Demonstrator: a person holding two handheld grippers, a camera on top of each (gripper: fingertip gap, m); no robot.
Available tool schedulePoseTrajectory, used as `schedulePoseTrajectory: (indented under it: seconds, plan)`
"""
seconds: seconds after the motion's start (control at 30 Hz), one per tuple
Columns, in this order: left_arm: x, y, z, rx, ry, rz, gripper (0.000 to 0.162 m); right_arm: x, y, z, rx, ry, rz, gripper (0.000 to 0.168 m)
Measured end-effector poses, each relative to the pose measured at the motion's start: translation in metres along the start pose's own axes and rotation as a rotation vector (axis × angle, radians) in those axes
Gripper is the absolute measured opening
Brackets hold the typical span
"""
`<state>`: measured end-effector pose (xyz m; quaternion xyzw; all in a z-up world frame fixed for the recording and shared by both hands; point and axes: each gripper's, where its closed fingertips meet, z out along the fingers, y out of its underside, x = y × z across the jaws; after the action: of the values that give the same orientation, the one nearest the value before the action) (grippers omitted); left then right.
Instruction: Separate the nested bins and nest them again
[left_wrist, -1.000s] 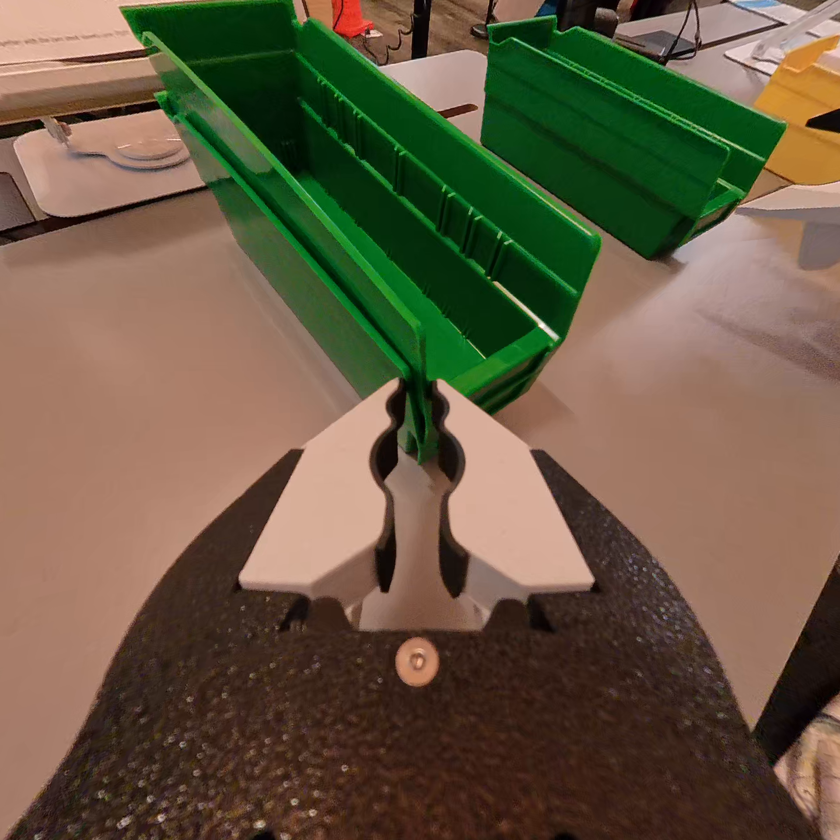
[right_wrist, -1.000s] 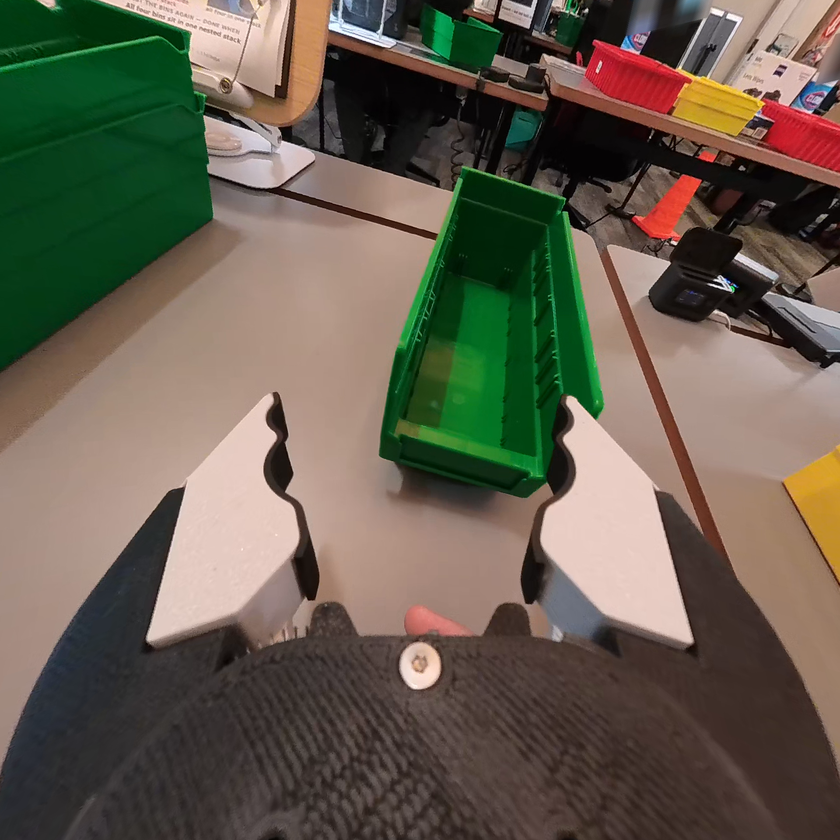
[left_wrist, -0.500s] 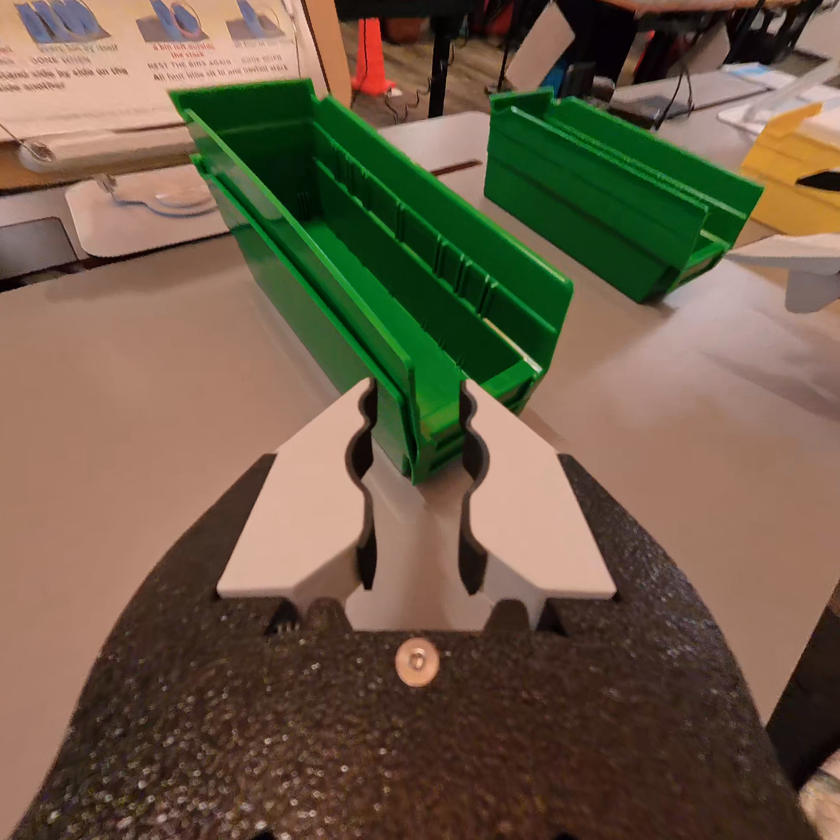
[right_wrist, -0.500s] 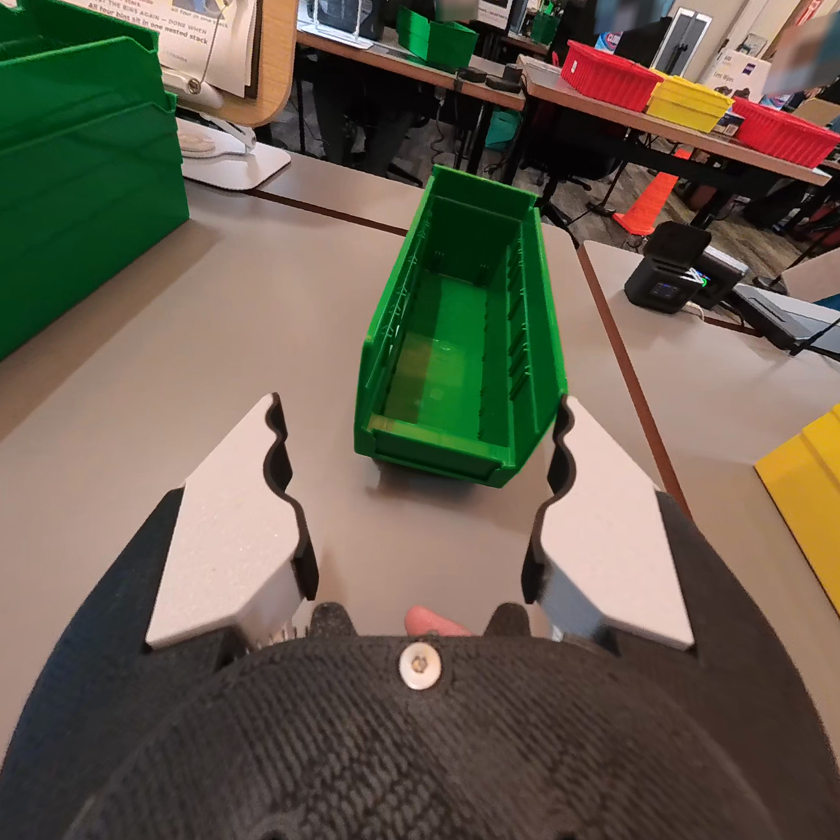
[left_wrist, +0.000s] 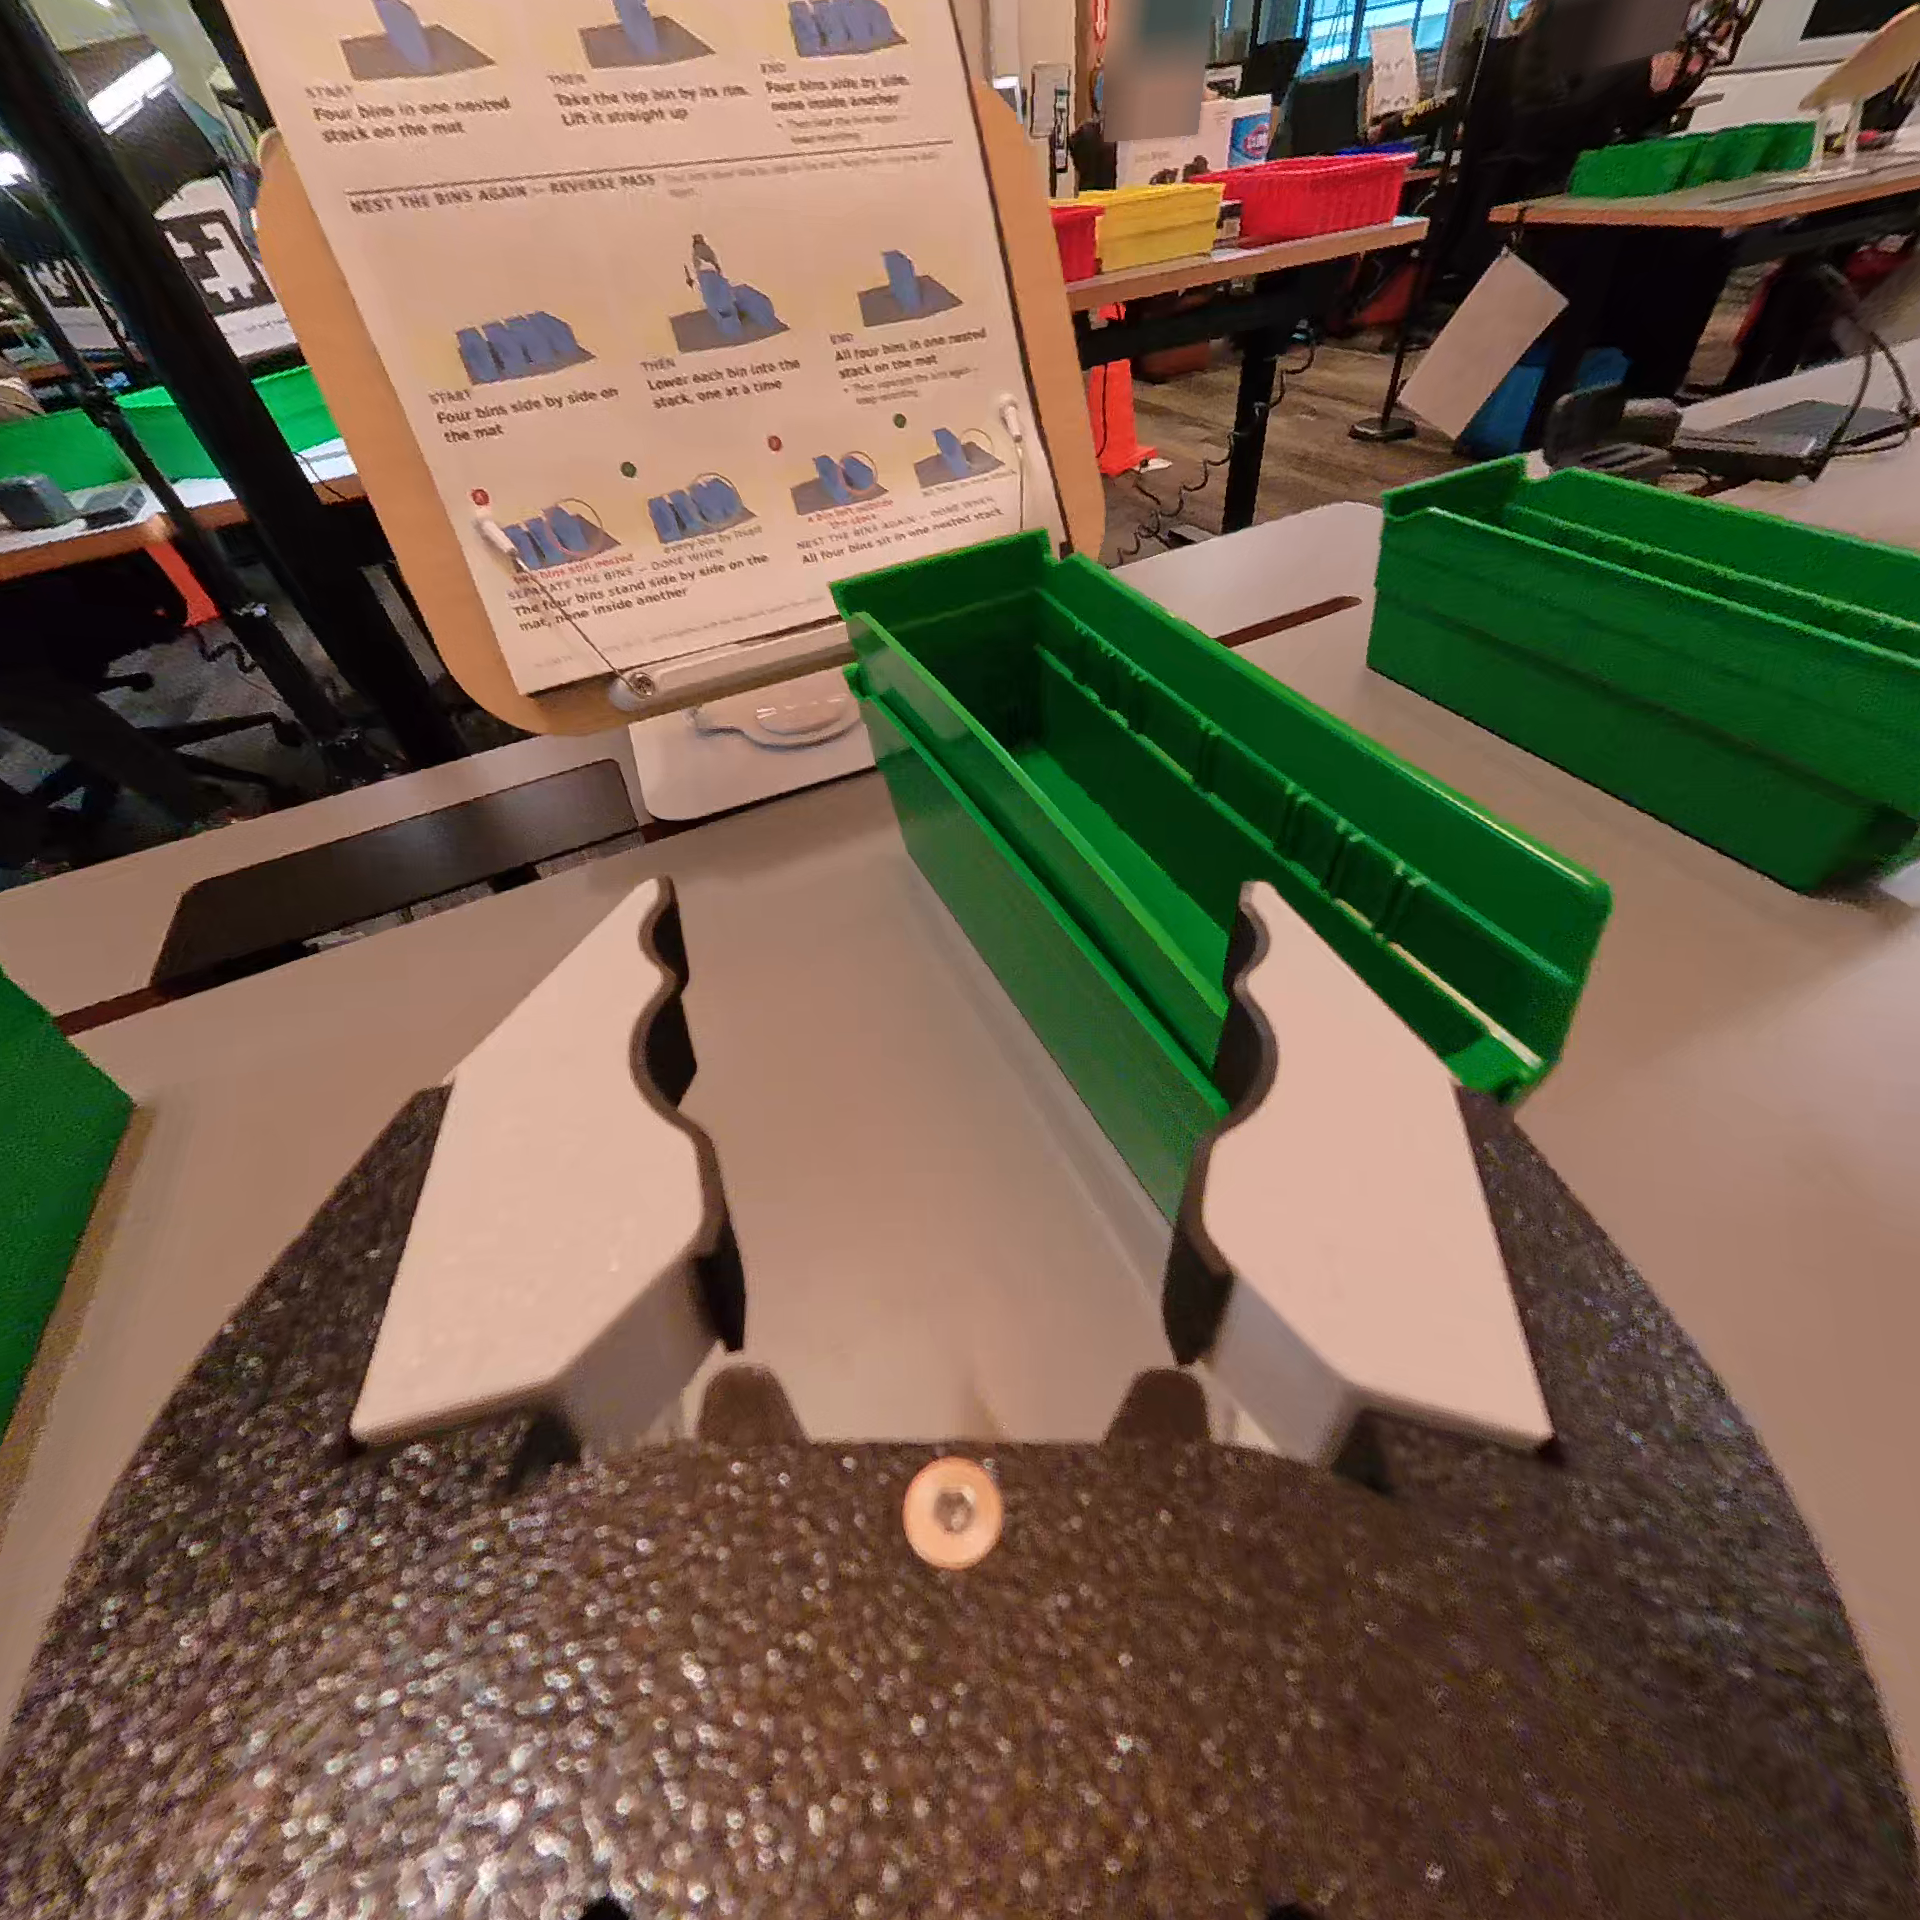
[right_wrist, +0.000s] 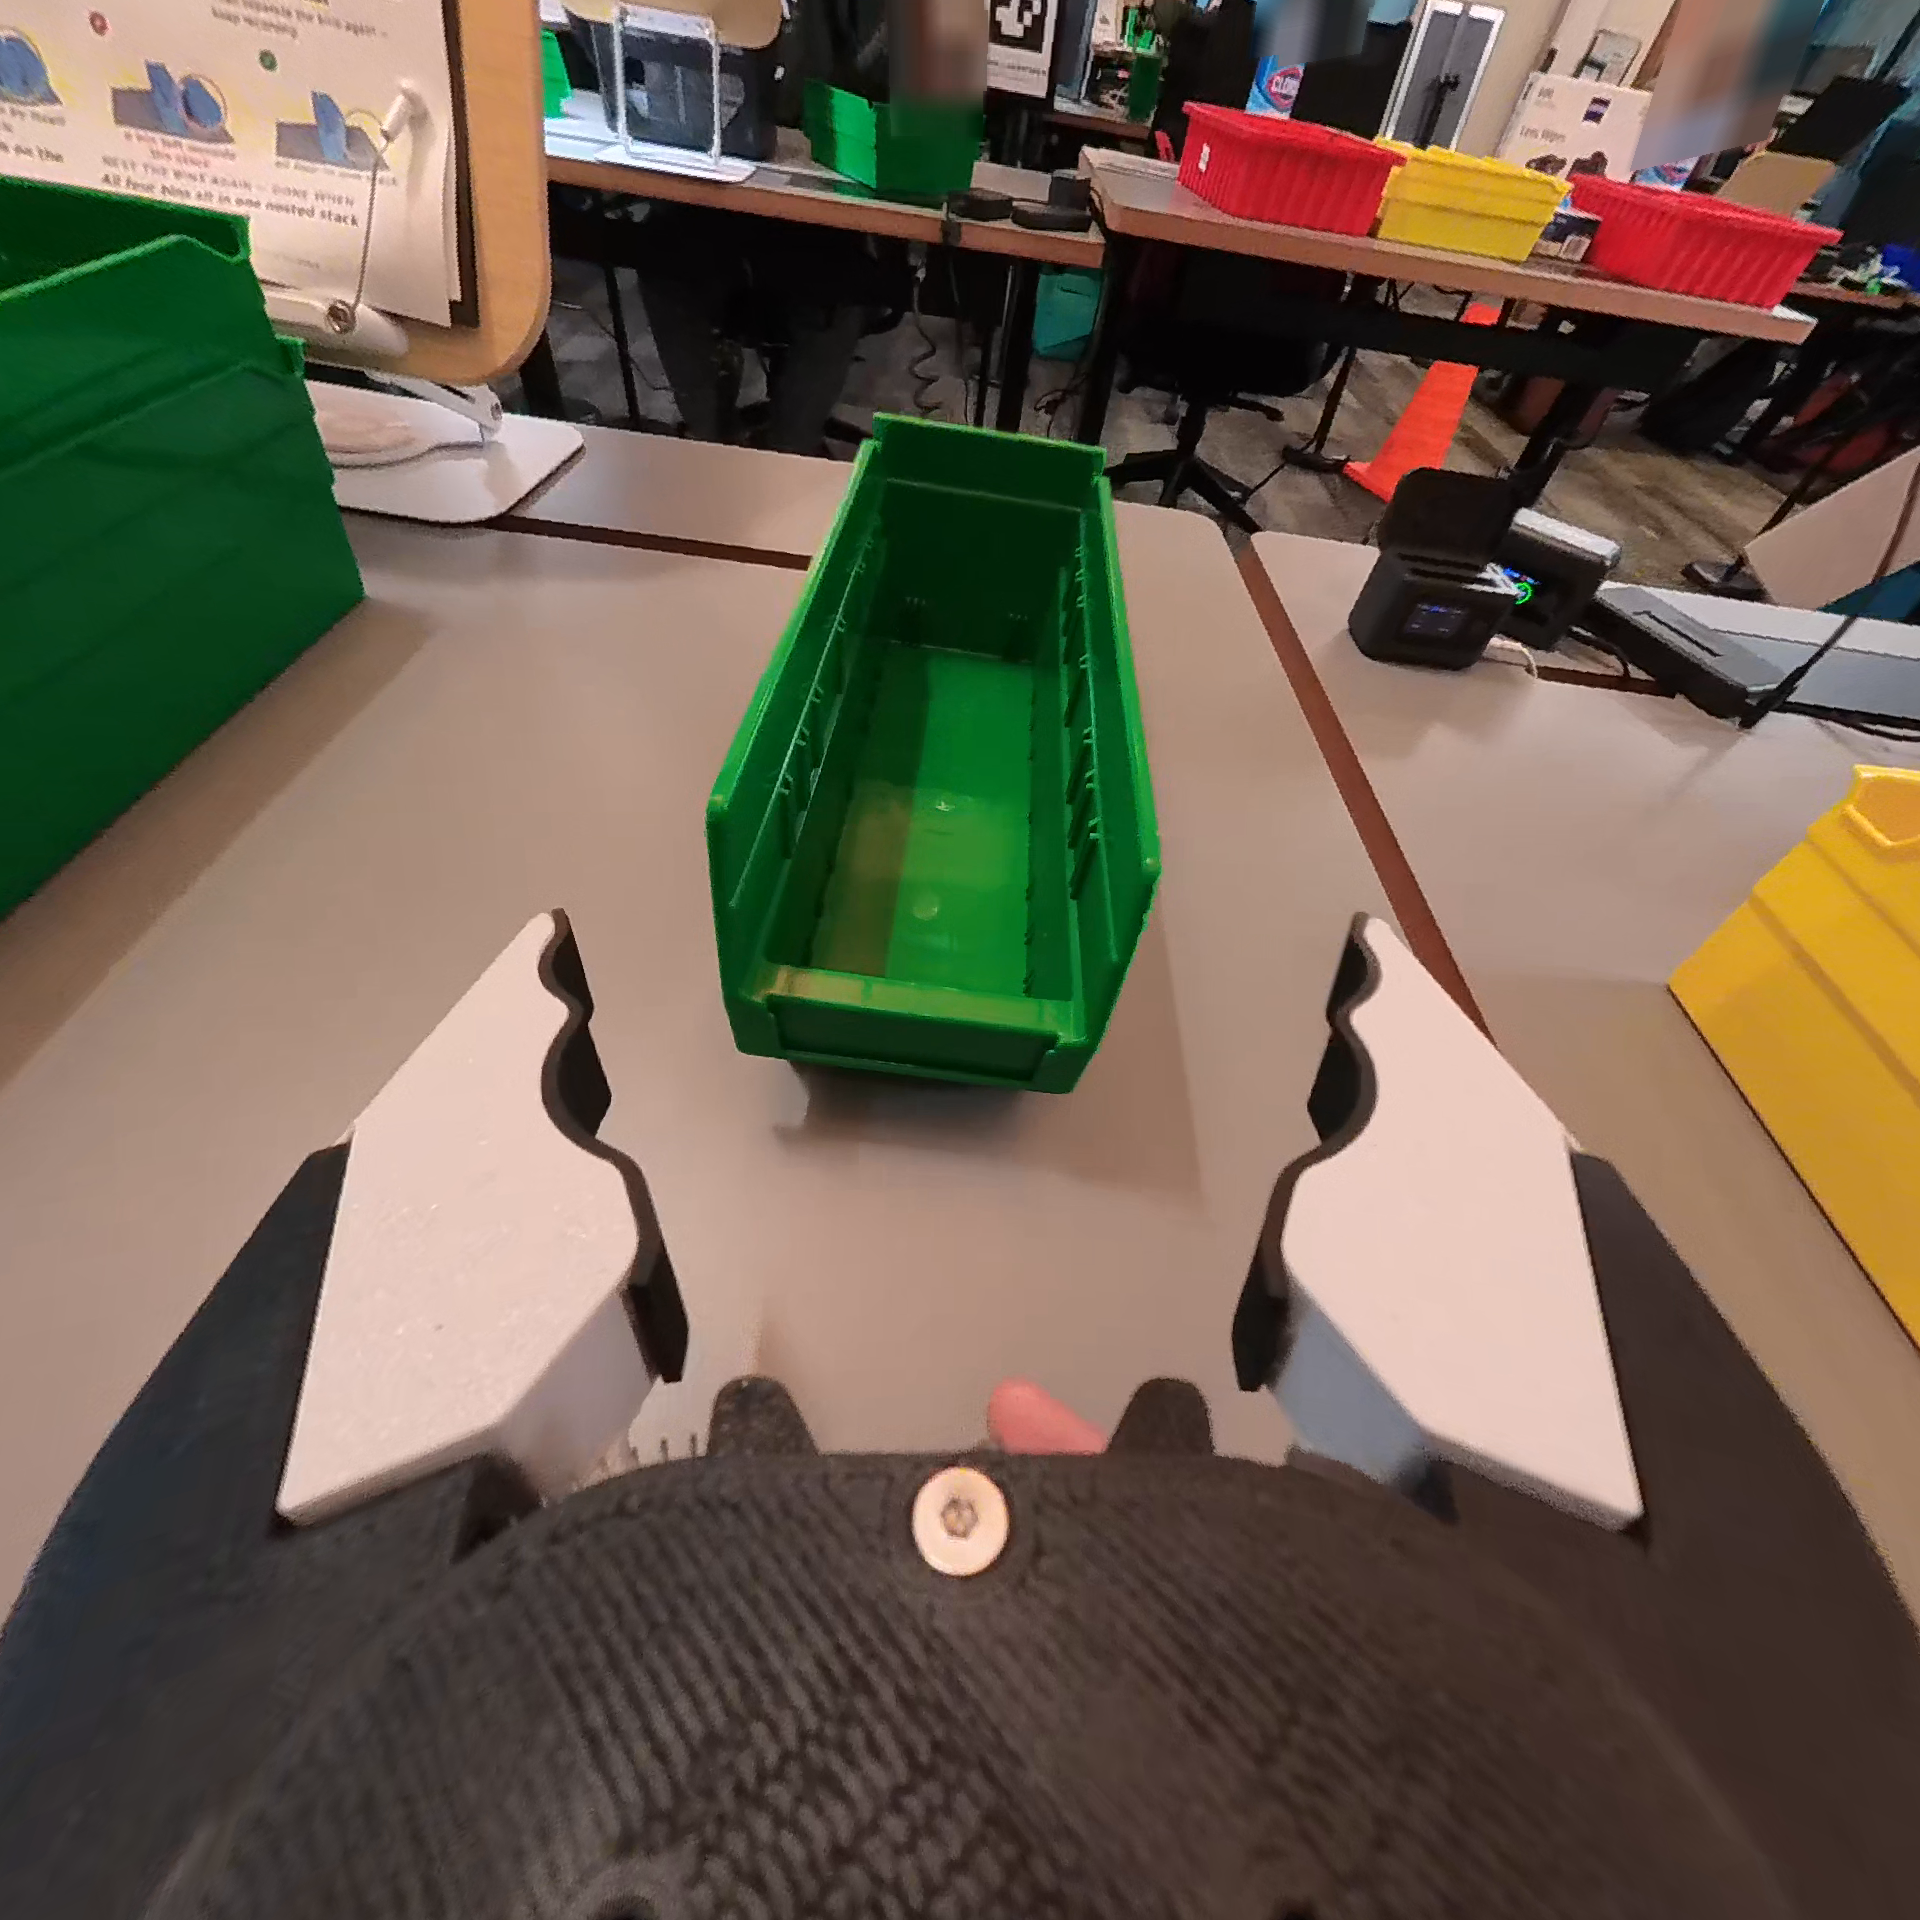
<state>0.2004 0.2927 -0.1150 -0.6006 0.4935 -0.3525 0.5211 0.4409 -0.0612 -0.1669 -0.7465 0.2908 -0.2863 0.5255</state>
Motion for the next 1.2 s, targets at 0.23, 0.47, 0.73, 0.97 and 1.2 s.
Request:
schedulePoseTrajectory:
  seconds: [0.23,0.47,0.73,0.97,1.2]
  plan:
    - [-0.008,-0.008,0.022,0.009,0.067,-0.041,0.103,0.000,-0.008,0.000,-0.012,-0.010,0.050,0.140]
    - [-0.011,0.003,0.044,0.009,0.076,-0.124,0.104,0.006,-0.045,0.055,-0.178,-0.024,0.036,0.138]
    - [-0.020,0.021,0.045,0.024,0.063,-0.215,0.103,0.001,-0.049,0.145,-0.510,-0.088,0.042,0.127]
    - [-0.019,0.024,0.057,0.008,0.075,-0.237,0.109,0.004,-0.028,0.175,-0.696,-0.055,0.025,0.123]
    - [-0.031,0.026,0.065,-0.031,0.067,-0.214,0.109,0.002,0.001,0.178,-0.858,-0.084,0.038,0.138]
